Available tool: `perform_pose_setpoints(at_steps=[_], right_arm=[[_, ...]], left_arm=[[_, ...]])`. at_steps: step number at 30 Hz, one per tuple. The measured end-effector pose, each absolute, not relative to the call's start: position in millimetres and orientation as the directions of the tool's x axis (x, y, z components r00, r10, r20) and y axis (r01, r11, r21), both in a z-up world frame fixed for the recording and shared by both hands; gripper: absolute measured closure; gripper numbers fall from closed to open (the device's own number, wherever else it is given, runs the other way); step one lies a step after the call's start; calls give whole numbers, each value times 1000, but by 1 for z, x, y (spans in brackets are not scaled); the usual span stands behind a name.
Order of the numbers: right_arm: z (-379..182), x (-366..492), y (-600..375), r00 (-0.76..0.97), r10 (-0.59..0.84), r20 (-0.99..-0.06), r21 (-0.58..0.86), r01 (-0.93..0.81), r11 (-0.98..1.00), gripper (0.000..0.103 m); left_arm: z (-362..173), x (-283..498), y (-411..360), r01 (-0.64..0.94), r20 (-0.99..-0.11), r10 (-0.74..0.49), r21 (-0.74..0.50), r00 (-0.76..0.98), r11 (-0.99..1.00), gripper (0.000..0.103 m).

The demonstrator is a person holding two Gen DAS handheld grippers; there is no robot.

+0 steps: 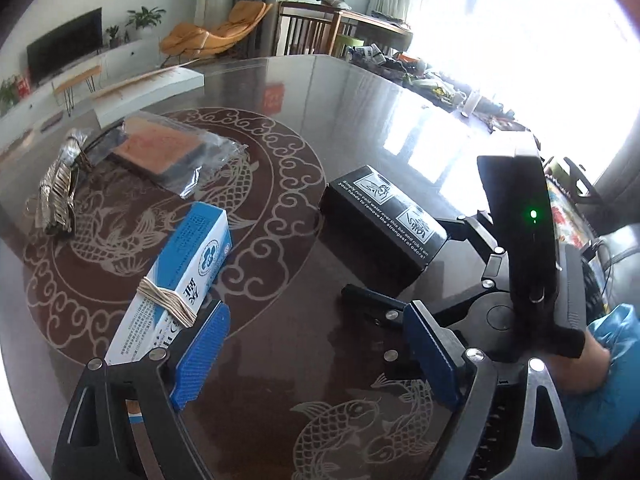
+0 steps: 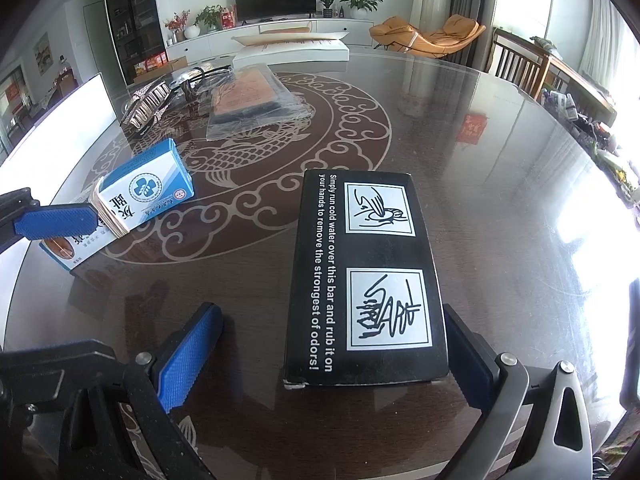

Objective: Organize objects

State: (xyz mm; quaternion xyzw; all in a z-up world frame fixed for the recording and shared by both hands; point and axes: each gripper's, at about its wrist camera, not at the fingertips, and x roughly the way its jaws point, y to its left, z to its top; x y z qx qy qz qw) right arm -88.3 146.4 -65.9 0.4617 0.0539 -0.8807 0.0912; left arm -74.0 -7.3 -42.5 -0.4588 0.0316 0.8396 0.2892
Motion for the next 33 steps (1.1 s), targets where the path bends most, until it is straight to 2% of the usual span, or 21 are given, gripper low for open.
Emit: perform_pose_setpoints(at_steps=[4, 6, 9, 13, 16, 22, 26, 29, 33], right_arm=[[-66, -88, 147, -557, -111, -823, -10, 210, -978, 0], [-66, -88, 147, -557, -110, -823, -11, 210, -978, 0], [-66, -88, 146, -557, -111, -823, -11, 210, -978, 0], [-66, -88, 147, -557, -111, -823, -11, 210, -978, 0], [-66, -88, 146, -557, -111, -823, -11, 210, -978, 0], [-66, -88, 146, -558, -110, -823, -11, 210, -978, 0], [-66, -88, 147, -558, -110, -823, -11, 210, -978, 0], [-66, -88, 147, -558, -110, -823, -11, 210, -978, 0], [-66, -88, 147, -558, -110, -823, -11, 210, -978, 0]], left_arm=[[-13, -72, -22, -480, -741, 414, -140, -529, -866, 15], [-1, -80, -34, -407, -723, 329, -73, -607, -911, 14], [-2, -102, -57, -232, -732, 131, 38, -668, -972, 14], [-30, -120, -76, -157, -773, 31, 90, -634, -984, 14], [-42, -109, -70, -210, -776, 91, 55, -624, -976, 14], [-52, -88, -30, -335, -796, 91, 145, -598, -931, 13], [-60, -86, -20, -403, -824, 123, 136, -553, -905, 13], [-56, -90, -24, -394, -816, 114, 147, -566, -907, 13], [-47, -119, -55, -272, -813, 67, 115, -579, -955, 13]])
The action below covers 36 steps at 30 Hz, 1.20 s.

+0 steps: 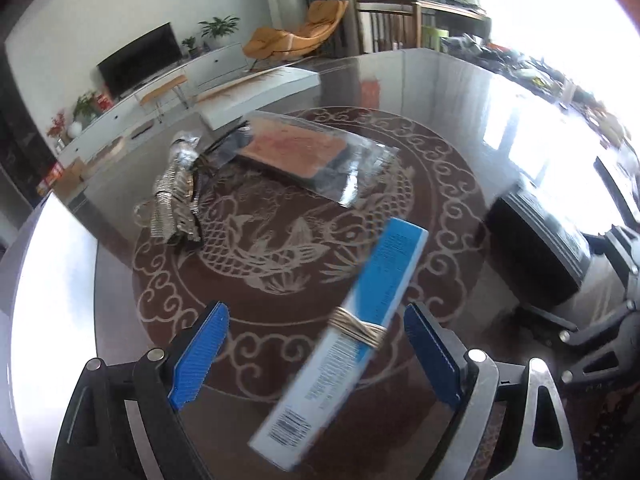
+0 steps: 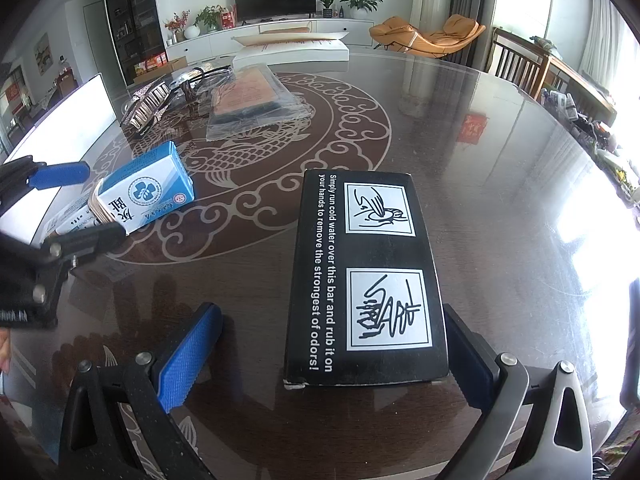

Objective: Organize objects

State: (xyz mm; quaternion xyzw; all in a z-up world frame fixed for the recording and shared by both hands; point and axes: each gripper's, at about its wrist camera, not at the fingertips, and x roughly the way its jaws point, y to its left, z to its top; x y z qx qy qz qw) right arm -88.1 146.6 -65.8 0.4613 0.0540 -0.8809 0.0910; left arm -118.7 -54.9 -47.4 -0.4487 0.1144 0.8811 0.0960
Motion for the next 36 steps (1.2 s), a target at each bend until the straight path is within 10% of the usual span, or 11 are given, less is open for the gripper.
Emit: perform_pose_setpoints(at_steps=[5, 11, 16, 36], right_arm=[[-66, -88, 146, -558, -111, -823, -11, 210, -978, 0], [-66, -88, 146, -558, -109, -823, -12, 210, -978, 0], [-66, -87, 147, -558, -110, -822, -12, 210, -978, 0], [-61, -98, 152, -449, -145, -882, 31, 251, -968, 0]], left_arm=[[-56, -153, -101, -109, -853, 15, 49, -521, -993, 13], [-58, -147, -104, -201, -838, 275, -201, -472, -959, 13], [-82, -136, -54, -279, -888, 101, 32, -449, -960, 9], [-88, -147, -55, -179, -898, 77, 2, -434, -984, 0]])
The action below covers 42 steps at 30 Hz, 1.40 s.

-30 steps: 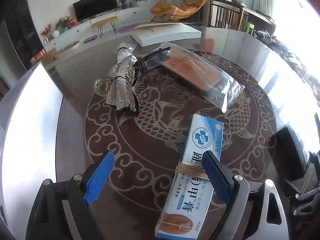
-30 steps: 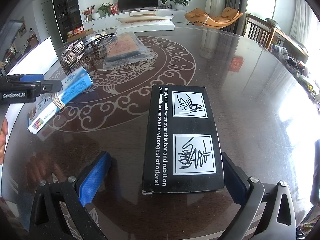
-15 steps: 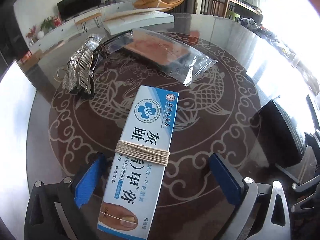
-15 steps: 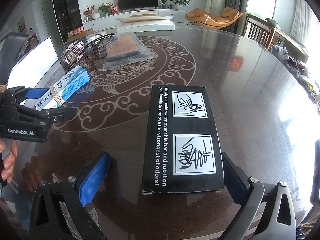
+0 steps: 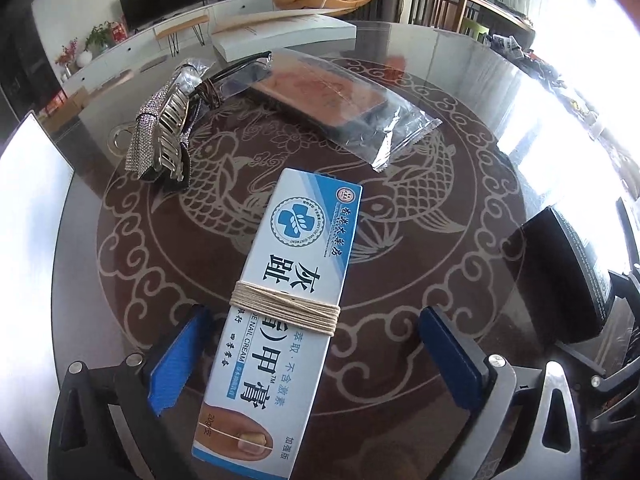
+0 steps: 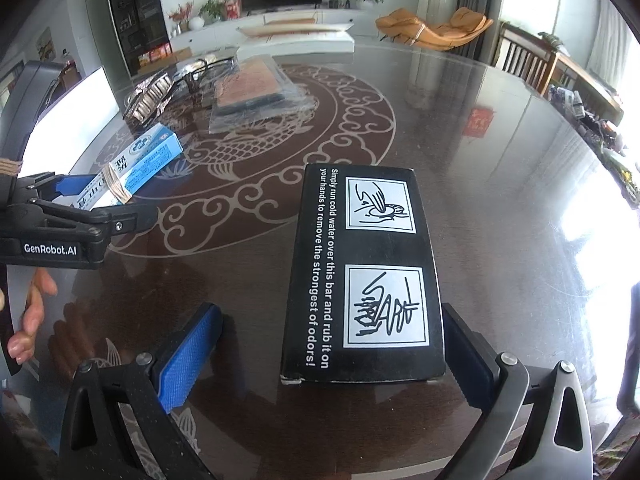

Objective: Organize objects

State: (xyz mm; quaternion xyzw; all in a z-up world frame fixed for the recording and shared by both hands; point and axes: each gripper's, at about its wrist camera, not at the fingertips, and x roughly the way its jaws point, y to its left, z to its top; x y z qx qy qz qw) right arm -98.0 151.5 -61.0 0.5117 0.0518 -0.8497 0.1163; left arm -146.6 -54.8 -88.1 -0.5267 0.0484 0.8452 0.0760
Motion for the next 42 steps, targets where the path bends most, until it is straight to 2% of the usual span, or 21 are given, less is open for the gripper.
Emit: perform_pose_setpoints(at_steps=[3, 5, 6, 7, 8, 9, 10, 14, 17, 22, 25, 28, 31, 34, 38, 41, 42], right_arm=[[-54, -116, 170, -333, -230, -914, 160, 223, -962, 0], [-52, -127, 172, -290, -212, -933, 155, 209, -966, 0], [-51, -129, 169, -282, -197, -939, 136, 221, -966, 0], [-51, -130, 164, -279, -188, -942, 120, 244, -962, 5], [-52, -130, 159, -277, -183, -943, 108, 264, -958, 21], [-49, -128, 155, -309, -132, -942, 45, 271, -961, 33], [-50, -127, 154, -317, -115, -941, 26, 272, -962, 44], [-42, -120, 158, -320, -180, -930, 95, 264, -960, 44], [-26, -112, 160, -319, -312, -895, 239, 248, -939, 44], [20, -105, 124, -339, -484, -807, 396, 298, -869, 44], [56, -98, 69, -329, -568, -754, 430, 405, -807, 44], [83, -86, -3, -274, -653, -706, 459, 525, -717, 44], [99, -69, -82, -187, -718, -671, 474, 636, -608, 44], [102, -49, -163, -104, -736, -668, 456, 726, -516, 44], [72, -37, -235, -47, -687, -725, 408, 774, -484, 43], [45, -38, -257, -53, -620, -783, 363, 771, -524, 42], [42, -41, -252, -58, -626, -777, 372, 760, -533, 42]], left_arm=[[-88, -148, -55, -216, -896, 95, 1, -433, -976, 0], [-87, -144, -55, -224, -887, 100, 4, -450, -975, 1], [-84, -140, -55, -233, -876, 109, 4, -471, -973, 20], [-79, -135, -56, -240, -861, 115, 9, -495, -971, 35], [-75, -132, -58, -242, -856, 123, 3, -502, -970, 59], [-75, -129, -61, -238, -858, 137, -17, -495, -971, 60], [-74, -125, -66, -226, -851, 152, -41, -503, -973, 60], [-64, -100, -87, -179, -818, 201, -121, -539, -976, 60], [-46, -76, -102, -152, -781, 236, -181, -579, -972, 60], [15, -28, -140, -114, -680, 290, -292, -674, -950, 60], [57, 6, -186, -65, -616, 248, -304, -748, -950, 60], [87, 41, -242, 44, -589, 132, -274, -797, -961, 60], [91, 72, -299, 189, -620, -2, -237, -785, -953, 60], [71, 95, -346, 337, -692, -113, -196, -713, -921, 60], [20, 102, -387, 489, -817, -152, -174, -557, -855, 58], [3, 110, -399, 536, -832, -135, -213, -537, -817, 48], [4, 113, -399, 539, -823, -137, -226, -551, -812, 37]])
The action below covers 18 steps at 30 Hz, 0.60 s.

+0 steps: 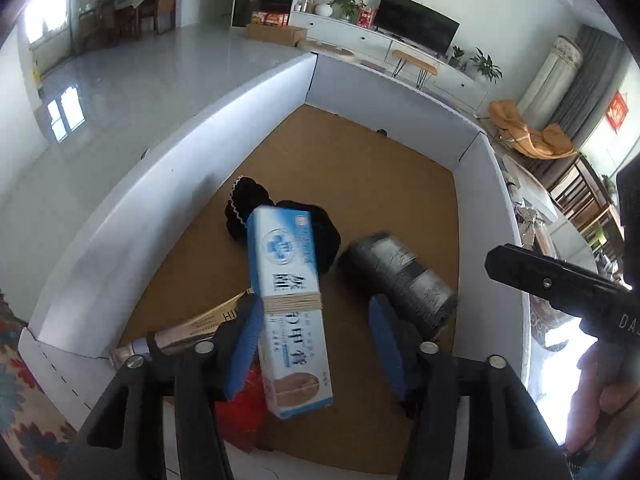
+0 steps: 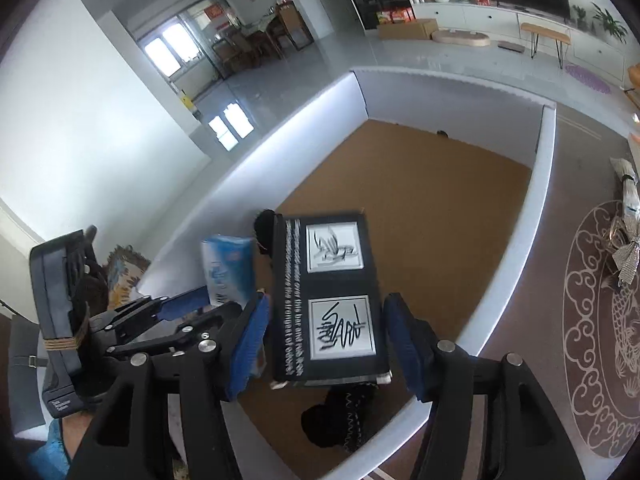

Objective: Organize objects

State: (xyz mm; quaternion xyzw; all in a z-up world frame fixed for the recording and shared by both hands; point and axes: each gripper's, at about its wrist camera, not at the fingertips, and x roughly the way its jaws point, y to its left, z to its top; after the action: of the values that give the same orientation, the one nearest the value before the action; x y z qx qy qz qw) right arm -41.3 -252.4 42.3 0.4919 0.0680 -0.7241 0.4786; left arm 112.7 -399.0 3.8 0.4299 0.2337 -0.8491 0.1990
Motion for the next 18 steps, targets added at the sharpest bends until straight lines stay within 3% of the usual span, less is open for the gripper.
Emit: perform_pose_setpoints(at_steps=[1, 2, 5, 8, 12, 14, 16, 18], right_arm=[[43, -43, -243, -68, -644, -762, 387, 749, -537, 41], [46, -45, -230, -90, -661, -745, 394, 740, -545, 32], [53, -56, -180, -215, -673, -708, 358, 711, -605, 14], [41, -76, -121, -348, -628, -696, 316, 637, -703, 7], [-8, -91, -31, -495, -421, -760, 176, 467, -867, 6], [-35, -101, 13, -515, -305, -801, 105, 380, -919, 6], [-48, -105, 53, -531, -224, -817, 56, 314, -948, 6], [-57, -104, 77, -543, -152, -826, 4, 264, -965, 6]], left_arm=[[6, 114, -397, 541, -810, -151, -228, -567, -810, 26], [10, 115, -394, 542, -795, -172, -222, -582, -811, 23], [22, 110, -379, 504, -753, -192, -208, -629, -838, 22], [33, 95, -353, 409, -715, -130, -232, -687, -883, 22], [53, 66, -286, 187, -668, 41, -266, -743, -946, 21], [58, 57, -244, 56, -654, 147, -279, -742, -959, 14], [57, 48, -202, -57, -649, 238, -286, -723, -956, 0], [51, 40, -164, -120, -665, 284, -281, -691, -952, 0]])
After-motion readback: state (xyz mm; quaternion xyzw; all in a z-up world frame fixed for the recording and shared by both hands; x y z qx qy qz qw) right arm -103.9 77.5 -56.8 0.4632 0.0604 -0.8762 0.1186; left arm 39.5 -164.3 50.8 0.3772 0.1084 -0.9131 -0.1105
